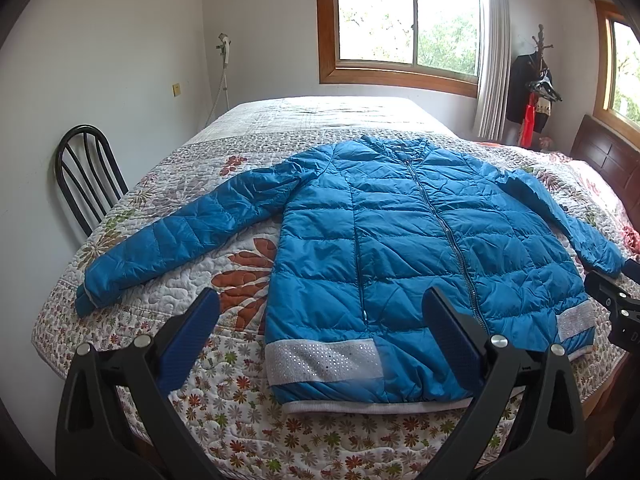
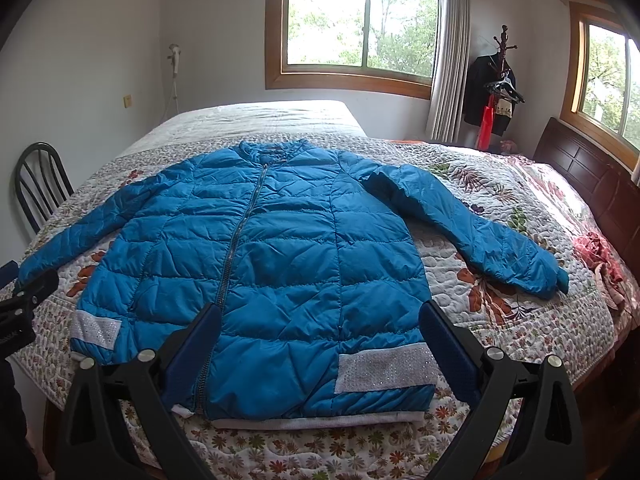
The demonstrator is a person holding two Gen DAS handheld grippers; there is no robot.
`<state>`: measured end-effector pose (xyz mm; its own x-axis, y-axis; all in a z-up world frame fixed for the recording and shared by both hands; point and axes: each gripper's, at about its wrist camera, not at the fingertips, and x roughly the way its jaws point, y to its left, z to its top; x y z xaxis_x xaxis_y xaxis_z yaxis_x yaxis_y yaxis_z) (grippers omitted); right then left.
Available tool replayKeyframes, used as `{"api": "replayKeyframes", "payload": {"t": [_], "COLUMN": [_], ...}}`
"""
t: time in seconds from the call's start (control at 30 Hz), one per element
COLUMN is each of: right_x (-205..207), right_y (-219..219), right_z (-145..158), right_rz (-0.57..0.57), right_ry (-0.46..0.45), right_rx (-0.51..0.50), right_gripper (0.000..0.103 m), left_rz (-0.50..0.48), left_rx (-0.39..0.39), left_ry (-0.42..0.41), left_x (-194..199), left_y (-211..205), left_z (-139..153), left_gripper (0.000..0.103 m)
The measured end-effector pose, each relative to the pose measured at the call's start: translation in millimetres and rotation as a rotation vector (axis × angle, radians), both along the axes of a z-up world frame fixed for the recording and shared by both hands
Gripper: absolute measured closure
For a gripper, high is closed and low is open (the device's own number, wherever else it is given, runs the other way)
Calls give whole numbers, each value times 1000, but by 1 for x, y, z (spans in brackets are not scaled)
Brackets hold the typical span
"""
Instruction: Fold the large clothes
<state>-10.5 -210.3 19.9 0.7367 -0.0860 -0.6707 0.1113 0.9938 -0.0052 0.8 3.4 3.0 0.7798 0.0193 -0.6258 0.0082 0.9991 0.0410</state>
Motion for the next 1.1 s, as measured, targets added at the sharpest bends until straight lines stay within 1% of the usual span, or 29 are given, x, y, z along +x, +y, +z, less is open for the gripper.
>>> {"api": "replayKeyframes", "payload": {"t": [1.1], "right_x": [1], "right_y": [-3], "right_z": [-2], "right_rz": [-4], "right_ry": [-1], "right_rx": [2], "right_gripper": [4], "left_rz": [-1], "left_rx": [2], "left_ry": [0], "left_x": [0], "left_y": [0], "left_z": [0], "left_gripper": [3]}}
